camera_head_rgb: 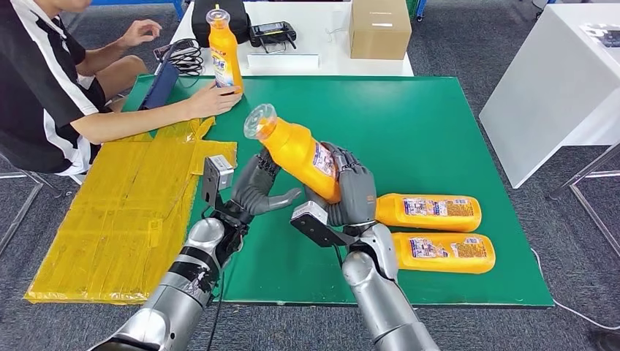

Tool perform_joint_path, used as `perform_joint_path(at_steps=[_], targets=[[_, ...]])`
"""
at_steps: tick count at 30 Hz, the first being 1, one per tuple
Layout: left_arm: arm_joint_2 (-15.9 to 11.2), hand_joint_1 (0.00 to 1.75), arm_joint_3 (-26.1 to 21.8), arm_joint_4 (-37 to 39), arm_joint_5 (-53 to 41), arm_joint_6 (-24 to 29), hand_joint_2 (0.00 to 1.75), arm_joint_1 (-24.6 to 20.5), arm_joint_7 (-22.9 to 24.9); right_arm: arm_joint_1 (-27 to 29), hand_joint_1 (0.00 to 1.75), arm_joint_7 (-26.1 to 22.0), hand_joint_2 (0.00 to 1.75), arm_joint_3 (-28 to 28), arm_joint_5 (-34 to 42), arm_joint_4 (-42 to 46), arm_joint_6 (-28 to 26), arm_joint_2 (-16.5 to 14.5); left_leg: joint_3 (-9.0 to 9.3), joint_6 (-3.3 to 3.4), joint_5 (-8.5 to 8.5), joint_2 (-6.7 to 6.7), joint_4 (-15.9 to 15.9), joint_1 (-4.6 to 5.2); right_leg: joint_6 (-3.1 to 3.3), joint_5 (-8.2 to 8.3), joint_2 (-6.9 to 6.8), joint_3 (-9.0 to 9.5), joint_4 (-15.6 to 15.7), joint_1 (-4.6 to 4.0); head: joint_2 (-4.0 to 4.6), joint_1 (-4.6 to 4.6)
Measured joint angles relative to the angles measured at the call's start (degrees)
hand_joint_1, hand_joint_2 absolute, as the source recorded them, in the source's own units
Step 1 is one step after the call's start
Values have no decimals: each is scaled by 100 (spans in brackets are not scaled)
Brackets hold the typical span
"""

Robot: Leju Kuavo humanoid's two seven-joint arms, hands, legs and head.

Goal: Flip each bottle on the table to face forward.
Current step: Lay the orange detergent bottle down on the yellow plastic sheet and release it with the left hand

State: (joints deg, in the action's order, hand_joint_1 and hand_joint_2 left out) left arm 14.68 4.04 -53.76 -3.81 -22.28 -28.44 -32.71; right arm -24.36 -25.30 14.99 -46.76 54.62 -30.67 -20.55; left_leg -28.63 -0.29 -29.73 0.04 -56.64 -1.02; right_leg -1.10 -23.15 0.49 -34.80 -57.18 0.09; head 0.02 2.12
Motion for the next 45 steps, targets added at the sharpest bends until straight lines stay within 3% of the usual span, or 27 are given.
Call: perform_joint_path(at_steps=[13, 18, 36, 40, 45], targets=[[58, 0, 381, -411, 185, 2, 175, 126, 112, -147, 175, 153, 175, 323, -253, -378, -18, -55, 1, 0, 0, 2, 0, 0, 0, 0, 0, -1, 0, 0, 0, -1], [58, 0, 470, -449, 199, 87, 175, 125, 136, -162, 175, 295, 175, 506, -591, -454, -271, -72, 2, 0, 0, 3, 0, 0, 0, 0, 1, -2, 0, -1, 0, -1], [58, 3, 446, -412, 381, 334, 175, 153, 174, -260, 175, 993, 175, 1421, -1086, -504, -552, -68, 1, 0, 0, 5, 0, 0, 0, 0, 2, -4, 0, -1, 0, -1], [58, 171, 428, -402, 387, 340, 175, 160, 173, -290, 175, 1003, 175, 1466, -1084, -541, -553, -62, 1, 0, 0, 4, 0, 0, 0, 0, 2, -4, 0, -1, 0, -1], [58, 175, 421, -394, 397, 378, 175, 163, 176, -312, 175, 1005, 175, 1494, -1065, -584, -583, -55, 1, 0, 0, 5, 0, 0, 0, 0, 2, -4, 0, -1, 0, 0]])
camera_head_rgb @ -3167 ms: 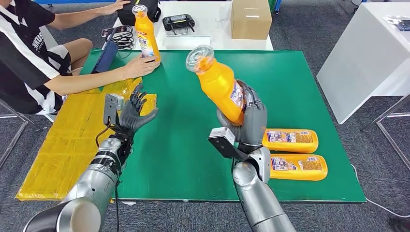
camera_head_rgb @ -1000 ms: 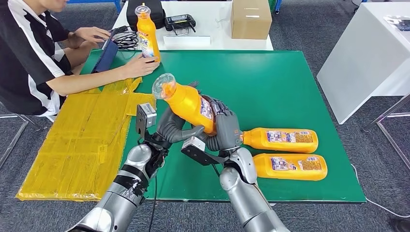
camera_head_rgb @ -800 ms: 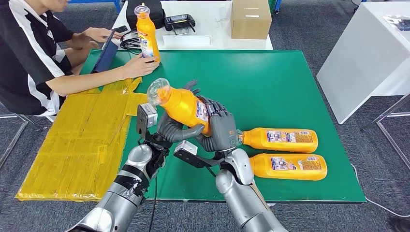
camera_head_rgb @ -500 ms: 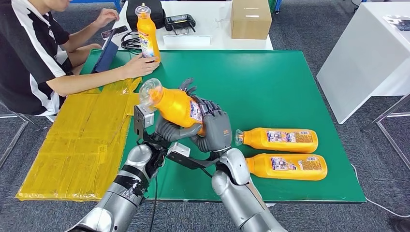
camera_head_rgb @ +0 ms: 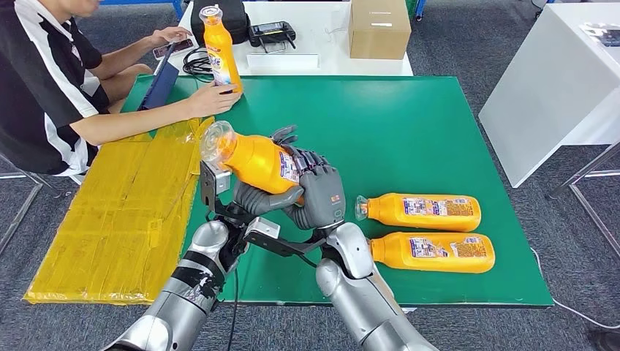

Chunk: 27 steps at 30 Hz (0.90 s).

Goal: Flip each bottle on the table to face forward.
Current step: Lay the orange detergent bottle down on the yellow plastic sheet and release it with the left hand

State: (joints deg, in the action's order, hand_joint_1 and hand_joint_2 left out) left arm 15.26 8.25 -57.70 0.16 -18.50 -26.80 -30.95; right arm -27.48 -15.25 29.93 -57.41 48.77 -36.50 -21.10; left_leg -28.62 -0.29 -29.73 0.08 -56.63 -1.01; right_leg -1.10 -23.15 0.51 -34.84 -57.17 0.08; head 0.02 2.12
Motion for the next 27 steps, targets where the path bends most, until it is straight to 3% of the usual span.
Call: perform_joint_path(at_steps=[15, 16, 19, 20, 27], targets=[[49, 175, -114, -41, 30, 305, 175, 80, 55, 131, 175, -57, 175, -20, -69, 120, -30, -2, 0, 0, 0, 0, 0, 0, 0, 0, 0, -1, 0, 0, 0, 0], [51, 175, -119, -50, 28, 306, 175, 81, 60, 136, 166, -49, 175, -21, -86, 134, -34, -2, 0, 0, 0, 0, 0, 0, 0, 0, 0, -1, 0, 0, 0, 0], [56, 175, -136, -61, 21, 316, 175, 81, 74, 148, 38, -28, 175, -21, -130, 165, -52, -3, 0, 0, 0, 0, 0, 0, 0, 0, 0, -1, 0, 0, 0, -1], [57, 175, -144, -67, 14, 327, 175, 80, 84, 153, 3, -23, 175, -20, -152, 171, -62, -2, 0, 0, 0, 0, 0, 0, 0, 0, 0, -1, 0, 0, 0, -1], [55, 175, -232, -110, -13, 510, 175, -16, 163, 332, 0, -25, 175, 36, -316, 282, -175, -7, -1, 0, 0, -1, 0, -1, 0, 0, 0, -1, 0, 0, 0, -1]])
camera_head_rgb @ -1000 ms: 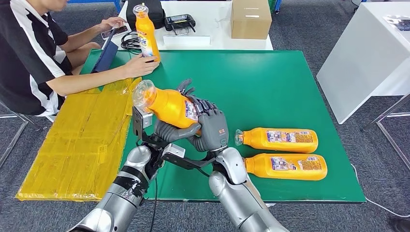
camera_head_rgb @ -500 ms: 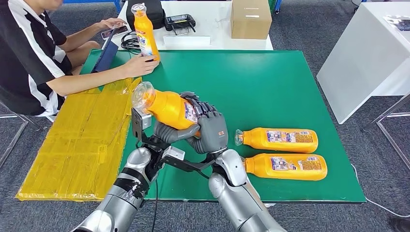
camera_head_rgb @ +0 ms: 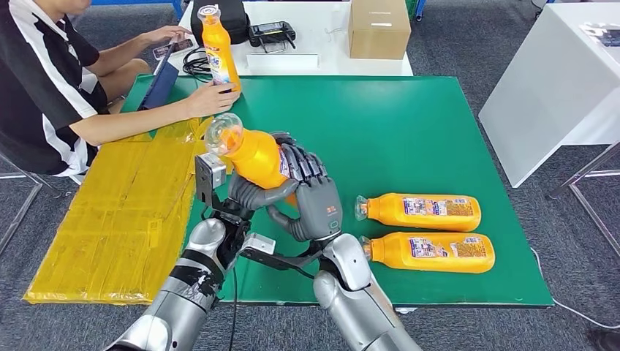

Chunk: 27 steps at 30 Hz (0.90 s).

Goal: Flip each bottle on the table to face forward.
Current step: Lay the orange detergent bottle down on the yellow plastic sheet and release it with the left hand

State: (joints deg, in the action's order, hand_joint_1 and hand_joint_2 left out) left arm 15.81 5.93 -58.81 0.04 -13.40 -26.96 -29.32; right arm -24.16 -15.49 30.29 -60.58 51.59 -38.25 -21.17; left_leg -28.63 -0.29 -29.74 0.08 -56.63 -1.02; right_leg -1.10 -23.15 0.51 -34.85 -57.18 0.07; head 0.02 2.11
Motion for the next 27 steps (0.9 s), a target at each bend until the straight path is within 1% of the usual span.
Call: perform_joint_path(at_steps=[7, 18, 23, 27], targets=[[-1, 175, -82, -27, 24, 26, 175, -51, 49, 23, 0, 10, 175, -21, -54, 174, -11, 1, 0, 0, 0, 0, 0, 1, 0, 0, 0, 0, 0, 1, 0, 0], [-1, 175, -134, -29, 46, 16, 175, -70, 57, 33, 0, 21, 175, -31, -99, 196, -51, 6, 0, 0, 0, 1, 0, 1, 0, 0, 0, 0, 0, 0, 0, 0], [-1, 175, -231, -29, 56, 51, 175, -137, 82, 77, 0, -2, 175, -28, -113, 207, -93, 1, 0, 0, 0, -1, 0, 0, 0, 0, 0, 0, 0, 0, 0, -1], [-1, 175, -262, -22, 115, -10, 175, -138, 92, 87, 0, -2, 175, -29, -140, 225, -104, -2, 0, 0, 0, 1, 0, 1, 0, 0, 0, 0, 0, 0, 0, 0]])
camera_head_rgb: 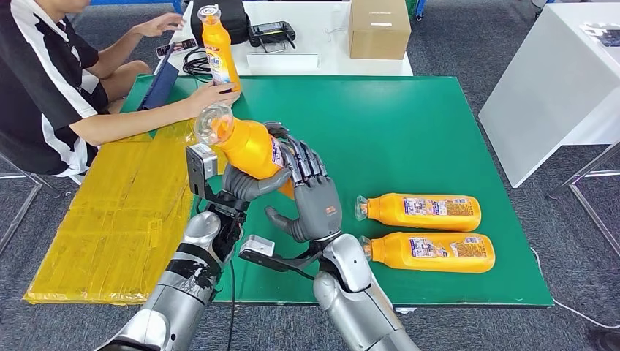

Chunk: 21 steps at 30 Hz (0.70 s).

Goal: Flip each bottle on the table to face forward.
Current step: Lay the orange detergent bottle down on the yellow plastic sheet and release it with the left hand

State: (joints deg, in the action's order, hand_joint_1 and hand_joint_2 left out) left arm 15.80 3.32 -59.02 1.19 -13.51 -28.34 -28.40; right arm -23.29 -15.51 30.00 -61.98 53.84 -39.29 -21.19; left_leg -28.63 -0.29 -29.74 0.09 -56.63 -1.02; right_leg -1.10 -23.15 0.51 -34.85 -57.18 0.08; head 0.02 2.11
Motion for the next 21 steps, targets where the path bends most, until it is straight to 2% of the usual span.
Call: perform_joint_path(at_steps=[15, 18, 21], targets=[[20, 175, -3, 29, 102, -2, 175, 5, 49, 64, 0, 163, 175, -69, -374, 113, -49, 1, 0, 0, -1, -1, 0, 0, 0, 0, 0, 0, 0, 0, 0, 0], [20, 175, 1, 34, -14, 153, 175, 5, 1, 70, 0, 173, 175, -90, -383, 113, -49, 1, -1, 0, -1, -1, 0, 0, 0, 0, 0, 0, 0, 0, 0, -1], [27, 175, 22, 34, -303, 528, 175, 6, -113, 76, 0, 192, 175, -123, -380, 113, -48, 7, -2, 0, -1, -2, 0, 0, 0, 0, -1, 0, 0, 0, 0, -1]])
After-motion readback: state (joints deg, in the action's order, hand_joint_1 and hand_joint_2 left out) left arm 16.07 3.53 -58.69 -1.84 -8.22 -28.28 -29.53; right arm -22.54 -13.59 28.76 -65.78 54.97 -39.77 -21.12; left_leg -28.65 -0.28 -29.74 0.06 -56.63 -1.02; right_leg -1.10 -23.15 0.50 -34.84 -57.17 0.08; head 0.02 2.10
